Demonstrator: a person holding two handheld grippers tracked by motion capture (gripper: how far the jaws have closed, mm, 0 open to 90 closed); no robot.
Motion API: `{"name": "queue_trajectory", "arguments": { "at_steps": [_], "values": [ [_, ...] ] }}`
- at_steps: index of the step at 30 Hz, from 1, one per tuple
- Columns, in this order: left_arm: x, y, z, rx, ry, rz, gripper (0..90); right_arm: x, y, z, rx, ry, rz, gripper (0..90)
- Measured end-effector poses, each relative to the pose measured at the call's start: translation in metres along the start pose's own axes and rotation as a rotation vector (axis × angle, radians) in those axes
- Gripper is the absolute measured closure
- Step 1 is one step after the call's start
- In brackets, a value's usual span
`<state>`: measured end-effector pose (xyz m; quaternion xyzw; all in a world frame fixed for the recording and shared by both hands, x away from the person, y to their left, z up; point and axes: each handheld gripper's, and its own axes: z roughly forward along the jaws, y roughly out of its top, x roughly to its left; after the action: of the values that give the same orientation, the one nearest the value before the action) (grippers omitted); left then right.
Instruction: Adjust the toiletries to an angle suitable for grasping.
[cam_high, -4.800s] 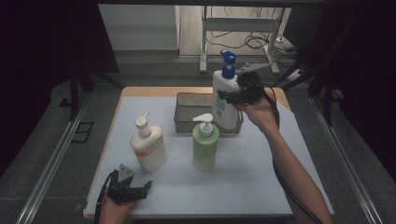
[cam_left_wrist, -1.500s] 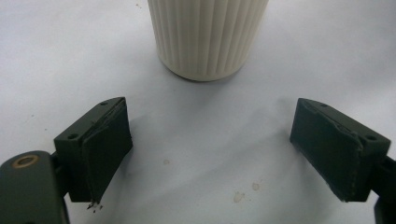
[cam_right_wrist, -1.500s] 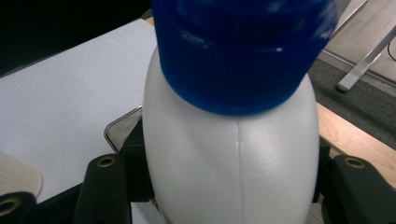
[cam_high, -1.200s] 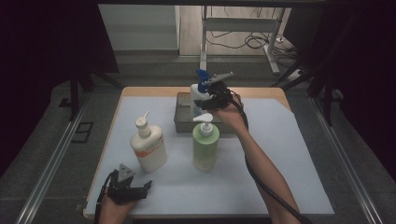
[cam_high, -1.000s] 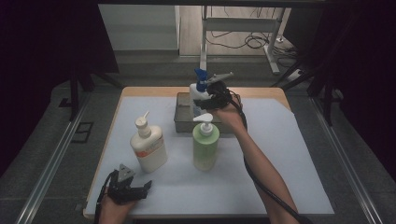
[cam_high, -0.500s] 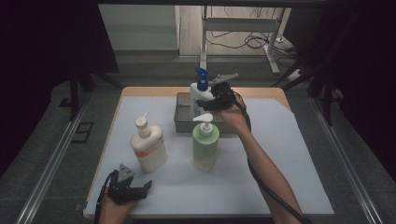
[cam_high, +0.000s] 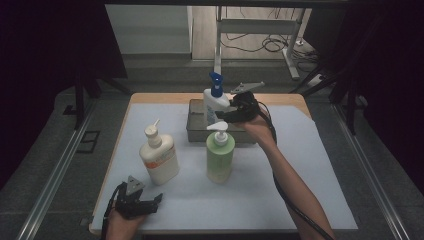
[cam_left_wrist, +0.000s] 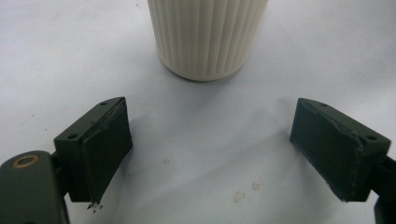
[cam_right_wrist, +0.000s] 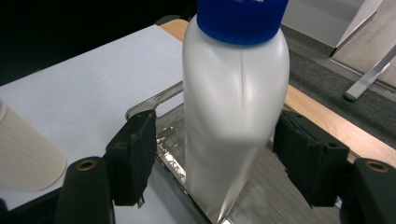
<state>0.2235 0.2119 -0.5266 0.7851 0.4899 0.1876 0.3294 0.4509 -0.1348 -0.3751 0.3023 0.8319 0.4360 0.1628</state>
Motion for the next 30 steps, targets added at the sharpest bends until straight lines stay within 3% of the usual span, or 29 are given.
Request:
{"name": "queue_trajectory", "arguments": {
  "at_steps": [9,17,30],
  "values": [
    [0.0,0.0,0.0,0.0,0.0,0.0,12.1,-0.002,-0.006,-0.013,0.018,0.014,0.038,43.3],
    [0.0,0.0,0.0,-0.001,0.0,0.0,12.1,-0.009,-0.015,-0.019,0.029,-0.014,0.059,56.9],
    [0.0,0.0,0.0,-0.001,-0.001,-0.001,12.1,-0.019,-0.029,-0.006,0.082,-0.054,0.079,80.0]
  ]
}}
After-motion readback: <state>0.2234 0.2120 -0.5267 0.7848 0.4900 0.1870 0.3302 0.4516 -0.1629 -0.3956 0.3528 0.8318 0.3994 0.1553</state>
